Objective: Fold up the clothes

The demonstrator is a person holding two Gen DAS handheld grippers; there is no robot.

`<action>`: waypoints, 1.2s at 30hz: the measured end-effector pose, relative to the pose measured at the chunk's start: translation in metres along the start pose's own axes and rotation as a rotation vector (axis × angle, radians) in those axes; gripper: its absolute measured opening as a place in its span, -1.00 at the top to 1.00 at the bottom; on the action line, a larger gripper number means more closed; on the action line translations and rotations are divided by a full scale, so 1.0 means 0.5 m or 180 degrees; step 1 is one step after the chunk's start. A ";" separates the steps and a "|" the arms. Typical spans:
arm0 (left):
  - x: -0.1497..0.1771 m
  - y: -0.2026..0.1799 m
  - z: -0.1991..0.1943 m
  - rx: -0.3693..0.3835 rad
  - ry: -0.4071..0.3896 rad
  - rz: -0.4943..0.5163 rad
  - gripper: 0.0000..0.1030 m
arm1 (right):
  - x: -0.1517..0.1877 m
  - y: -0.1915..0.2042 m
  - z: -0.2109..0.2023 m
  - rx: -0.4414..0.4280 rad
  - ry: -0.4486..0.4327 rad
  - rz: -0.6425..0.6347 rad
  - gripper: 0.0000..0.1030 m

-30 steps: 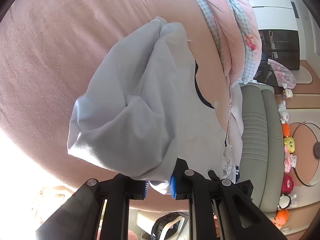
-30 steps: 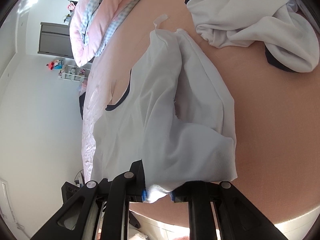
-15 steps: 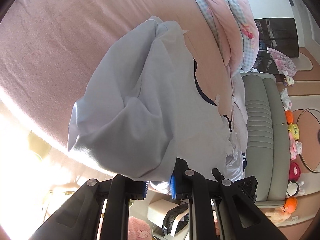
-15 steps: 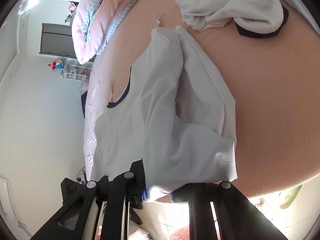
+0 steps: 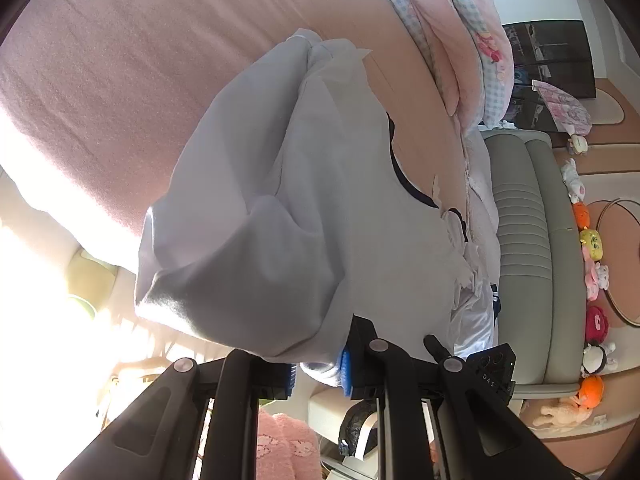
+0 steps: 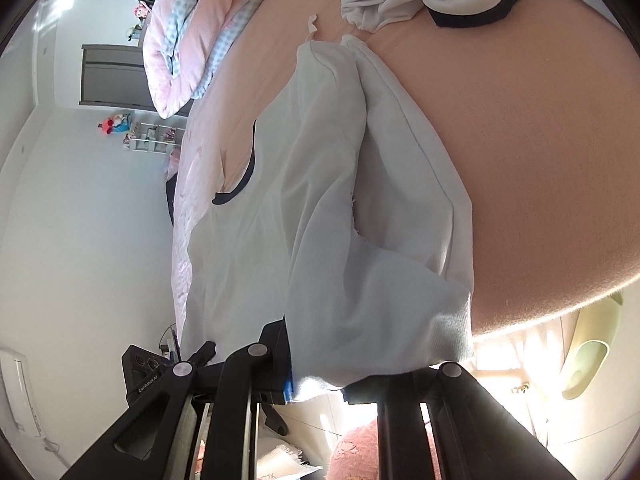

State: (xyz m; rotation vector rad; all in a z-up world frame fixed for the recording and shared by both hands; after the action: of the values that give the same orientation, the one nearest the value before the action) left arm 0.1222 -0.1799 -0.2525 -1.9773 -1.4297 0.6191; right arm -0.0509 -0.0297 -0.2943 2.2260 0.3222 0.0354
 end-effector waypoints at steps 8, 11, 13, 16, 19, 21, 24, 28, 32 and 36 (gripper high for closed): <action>0.002 0.003 0.004 -0.0084 0.0021 0.0024 0.64 | 0.003 -0.006 0.001 0.0038 0.0030 -0.0016 0.67; 0.004 0.020 0.005 -0.0166 0.0036 -0.0111 0.02 | 0.005 -0.011 -0.002 0.0093 0.0051 0.0016 0.49; 0.007 0.031 0.001 -0.0174 0.0018 -0.0199 -0.70 | 0.007 -0.013 -0.008 0.0132 0.0045 0.0011 0.10; 0.009 0.047 -0.023 -0.0120 -0.0071 -0.0360 -0.82 | 0.008 -0.015 -0.027 0.0071 0.0003 0.0058 -0.05; 0.009 0.071 -0.057 -0.0046 -0.0171 -0.0539 -0.82 | 0.005 -0.030 -0.052 0.0075 -0.0049 0.0168 -0.12; 0.009 0.087 -0.081 -0.0044 -0.0266 -0.0628 -0.82 | 0.006 -0.042 -0.071 0.0058 -0.0093 0.0253 -0.13; 0.006 0.105 -0.116 -0.0023 -0.0410 -0.0719 -0.82 | 0.006 -0.058 -0.099 0.0034 -0.0160 0.0361 -0.13; 0.000 0.113 -0.147 0.0051 -0.0534 -0.0791 -0.82 | 0.005 -0.063 -0.127 0.0061 -0.0241 0.0356 -0.13; -0.007 0.096 -0.164 0.0017 -0.0605 -0.0693 -0.82 | -0.006 -0.057 -0.161 0.0417 -0.0452 0.0194 -0.21; -0.018 0.071 -0.169 -0.0152 -0.0630 -0.0416 -0.82 | -0.031 -0.043 -0.199 0.0722 -0.0642 -0.0073 -0.21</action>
State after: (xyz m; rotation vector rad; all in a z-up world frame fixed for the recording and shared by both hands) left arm 0.2006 -0.2139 -0.2184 -1.8824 -1.6922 0.7444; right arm -0.0839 0.0556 -0.2469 2.4248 0.2507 -0.2480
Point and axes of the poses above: each gripper's, at about its wrist camera, not at the fingertips, and z roughly the way its jaws point, y to its left, x to its underside, the point moved 5 cm from there along z, roughly the way its jaws point, and after that the axes turned 2 degrees about -z, right-handed, at the moved point
